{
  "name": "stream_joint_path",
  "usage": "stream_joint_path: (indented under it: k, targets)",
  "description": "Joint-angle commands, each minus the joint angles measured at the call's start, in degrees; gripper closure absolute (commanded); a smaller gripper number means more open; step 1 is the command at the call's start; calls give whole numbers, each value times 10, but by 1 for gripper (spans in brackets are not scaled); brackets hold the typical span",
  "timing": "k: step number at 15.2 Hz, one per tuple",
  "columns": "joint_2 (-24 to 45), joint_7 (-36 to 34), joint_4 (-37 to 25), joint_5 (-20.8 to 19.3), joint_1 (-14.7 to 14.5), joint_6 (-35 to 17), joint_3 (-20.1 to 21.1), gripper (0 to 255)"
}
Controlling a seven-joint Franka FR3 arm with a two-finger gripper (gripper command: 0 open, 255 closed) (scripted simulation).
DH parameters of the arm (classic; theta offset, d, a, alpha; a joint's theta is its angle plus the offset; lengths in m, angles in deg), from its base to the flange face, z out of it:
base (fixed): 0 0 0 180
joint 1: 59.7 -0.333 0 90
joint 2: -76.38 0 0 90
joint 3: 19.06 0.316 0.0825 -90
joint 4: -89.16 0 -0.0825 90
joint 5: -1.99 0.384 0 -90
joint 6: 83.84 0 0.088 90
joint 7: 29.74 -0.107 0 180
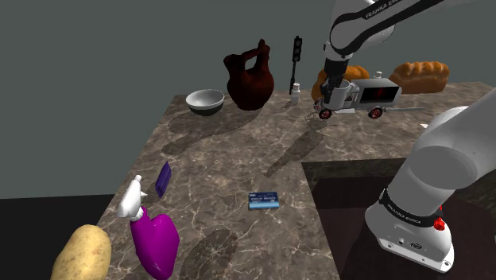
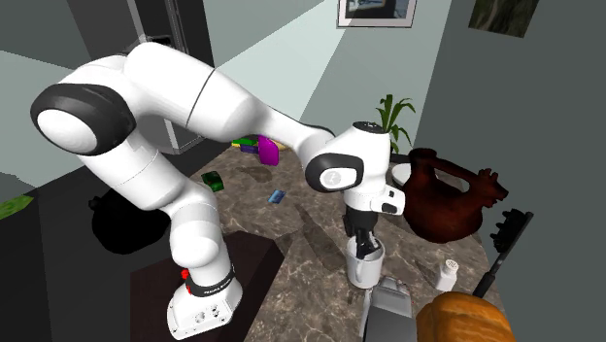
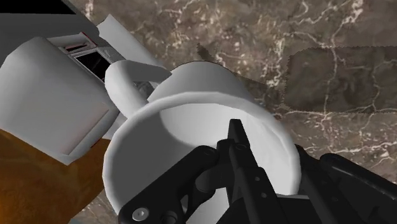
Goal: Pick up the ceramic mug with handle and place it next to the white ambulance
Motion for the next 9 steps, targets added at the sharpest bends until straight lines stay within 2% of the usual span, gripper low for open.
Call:
stream_joint_path:
  k: [1, 6, 9]
  targets:
    - [10, 1, 14, -3, 3, -19, -6, 255]
    - [41, 1, 38, -4, 4, -73, -14, 255]
    - [40, 0, 38, -5, 2, -73, -16, 255]
